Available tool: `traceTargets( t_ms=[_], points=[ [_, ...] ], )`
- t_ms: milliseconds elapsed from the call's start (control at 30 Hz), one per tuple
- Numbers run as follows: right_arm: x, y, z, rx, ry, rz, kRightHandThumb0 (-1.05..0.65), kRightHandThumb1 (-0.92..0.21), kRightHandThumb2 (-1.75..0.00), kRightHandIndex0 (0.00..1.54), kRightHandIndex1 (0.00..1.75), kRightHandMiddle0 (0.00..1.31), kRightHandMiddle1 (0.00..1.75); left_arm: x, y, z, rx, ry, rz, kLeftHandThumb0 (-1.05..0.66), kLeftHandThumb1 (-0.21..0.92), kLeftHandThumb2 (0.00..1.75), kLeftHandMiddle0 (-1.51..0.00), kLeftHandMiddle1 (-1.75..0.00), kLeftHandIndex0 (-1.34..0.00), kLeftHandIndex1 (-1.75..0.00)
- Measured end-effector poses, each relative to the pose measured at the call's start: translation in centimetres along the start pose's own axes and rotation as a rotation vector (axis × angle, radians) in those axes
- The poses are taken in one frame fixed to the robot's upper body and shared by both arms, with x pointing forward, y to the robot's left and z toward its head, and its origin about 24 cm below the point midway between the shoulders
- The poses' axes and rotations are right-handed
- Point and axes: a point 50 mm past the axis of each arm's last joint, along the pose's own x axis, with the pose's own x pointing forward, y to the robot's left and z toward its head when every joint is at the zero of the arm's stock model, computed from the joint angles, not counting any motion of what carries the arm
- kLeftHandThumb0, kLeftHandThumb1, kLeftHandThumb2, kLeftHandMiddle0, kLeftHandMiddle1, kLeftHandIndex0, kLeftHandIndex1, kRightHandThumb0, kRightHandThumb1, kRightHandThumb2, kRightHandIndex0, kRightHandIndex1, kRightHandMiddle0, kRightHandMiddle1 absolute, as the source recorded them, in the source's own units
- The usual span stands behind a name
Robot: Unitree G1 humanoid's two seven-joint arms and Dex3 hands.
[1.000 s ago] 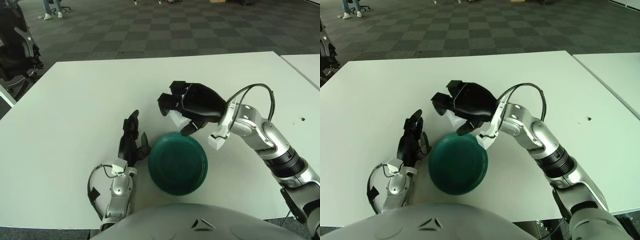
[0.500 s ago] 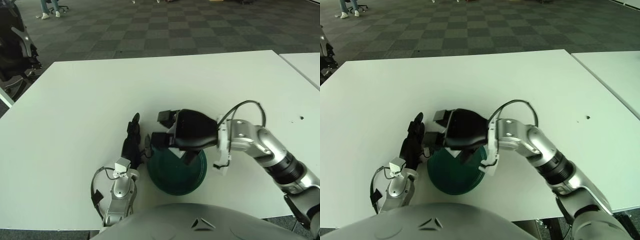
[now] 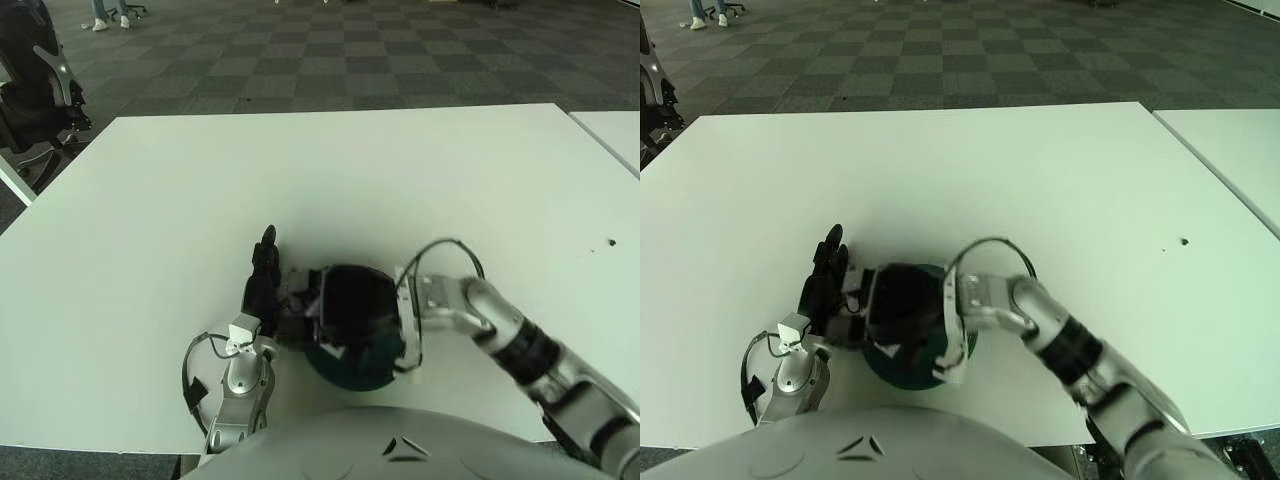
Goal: Put the charger into the plate.
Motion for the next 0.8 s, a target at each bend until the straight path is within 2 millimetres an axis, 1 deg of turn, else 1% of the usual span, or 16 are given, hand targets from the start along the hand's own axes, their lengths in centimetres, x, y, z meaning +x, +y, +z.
traceTargets(
  t_ms=[67, 133, 267, 400, 533, 733, 800],
  points=[
    [-0.4, 0.7, 0.0, 0.044, 0.028, 0.04, -0.44, -0.46, -1.14, 1.11, 1.75, 0.5, 1.75, 0.0, 0.1, -0.1, -0.001, -0.002, 0.004, -0.83, 0.92, 1.01, -0.15, -0.03, 0.0, -0.53],
    [-0.9, 0.9, -0.4, 0.059, 0.058, 0.082, -0.44, -0.46, -1.12, 1.11, 1.75, 0.52, 1.72, 0.2, 0.0, -0.3, -0.003, 0.003, -0.001, -0.83, 0.92, 1.0, -0.16, -0.04, 0.0, -0.57],
    [-1.1, 0.6, -1.3, 0.039, 0.083, 0.13, -0.44, -0.46, -1.07, 1.12, 1.75, 0.56, 1.65, 0.3, -0.1, -0.5, -0.003, -0.003, -0.007, -0.83, 0.92, 1.0, -0.18, -0.04, 0.0, -0.62],
    [-0.8, 0.5, -1.6, 0.021, 0.073, 0.161, -0.43, -0.47, -1.01, 1.1, 1.75, 0.59, 1.59, 0.5, -0.2, -0.5, -0.003, -0.018, -0.008, -0.83, 0.92, 1.0, -0.19, -0.04, 0.0, -0.63],
    [-0.6, -0.2, -1.9, -0.008, 0.062, 0.151, -0.43, -0.47, -1.0, 1.08, 1.75, 0.59, 1.58, 0.8, -0.1, -0.6, -0.003, -0.033, -0.004, -0.83, 0.92, 1.01, -0.2, -0.04, 0.0, -0.65],
    [-0.5, -1.8, -2.4, -0.073, 0.053, 0.069, -0.42, -0.56, -0.97, 1.02, 1.75, 0.47, 1.69, 1.0, 0.1, -0.8, -0.003, -0.043, 0.002, -0.84, 0.92, 1.01, -0.21, -0.04, 0.0, -0.67],
    [-0.6, -2.1, -2.6, -0.088, 0.054, 0.04, -0.41, -0.61, -0.93, 0.98, 1.75, 0.41, 1.72, 1.0, 0.2, -0.8, -0.005, -0.047, 0.002, -0.84, 0.92, 1.02, -0.21, -0.03, 0.0, -0.67]
  ],
)
